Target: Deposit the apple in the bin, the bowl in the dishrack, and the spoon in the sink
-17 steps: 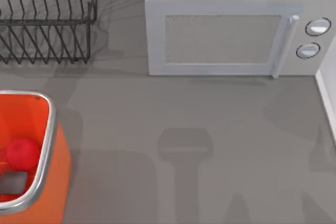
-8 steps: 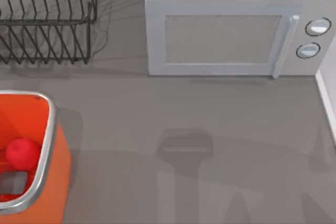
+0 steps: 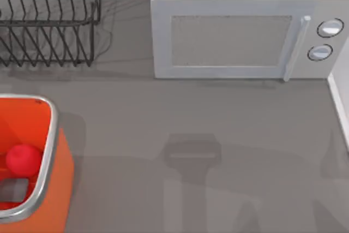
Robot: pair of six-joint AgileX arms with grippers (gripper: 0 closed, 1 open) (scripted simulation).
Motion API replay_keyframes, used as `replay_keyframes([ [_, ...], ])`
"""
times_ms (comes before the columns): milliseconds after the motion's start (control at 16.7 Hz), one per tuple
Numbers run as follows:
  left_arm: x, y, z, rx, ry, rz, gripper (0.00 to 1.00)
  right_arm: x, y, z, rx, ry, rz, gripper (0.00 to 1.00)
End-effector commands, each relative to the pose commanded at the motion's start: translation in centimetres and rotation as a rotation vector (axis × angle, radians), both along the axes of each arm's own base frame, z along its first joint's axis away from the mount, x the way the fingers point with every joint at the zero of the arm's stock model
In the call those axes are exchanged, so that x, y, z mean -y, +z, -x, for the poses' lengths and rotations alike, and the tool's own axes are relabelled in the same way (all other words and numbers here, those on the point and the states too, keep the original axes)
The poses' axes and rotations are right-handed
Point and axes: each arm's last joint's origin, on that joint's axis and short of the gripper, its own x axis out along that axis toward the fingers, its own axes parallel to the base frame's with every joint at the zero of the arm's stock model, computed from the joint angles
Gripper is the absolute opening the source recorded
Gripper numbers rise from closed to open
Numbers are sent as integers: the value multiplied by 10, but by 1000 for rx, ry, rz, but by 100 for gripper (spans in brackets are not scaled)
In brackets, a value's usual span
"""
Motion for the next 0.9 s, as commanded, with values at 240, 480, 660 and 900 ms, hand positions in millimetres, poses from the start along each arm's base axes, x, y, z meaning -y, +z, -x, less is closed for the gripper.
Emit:
replay_keyframes([
  [240,-4,-18,-47,-14,-3,5,0,0,0,0,0,0,0,100],
  [480,-9,-60,-117,7,-1,2,0,0,0,0,0,0,0,100],
  [660,-9,-102,-159,47,4,-3,0,0,0,0,0,0,0,100],
  [900,-3,-163,-189,46,5,-3,0,0,0,0,0,0,0,100],
])
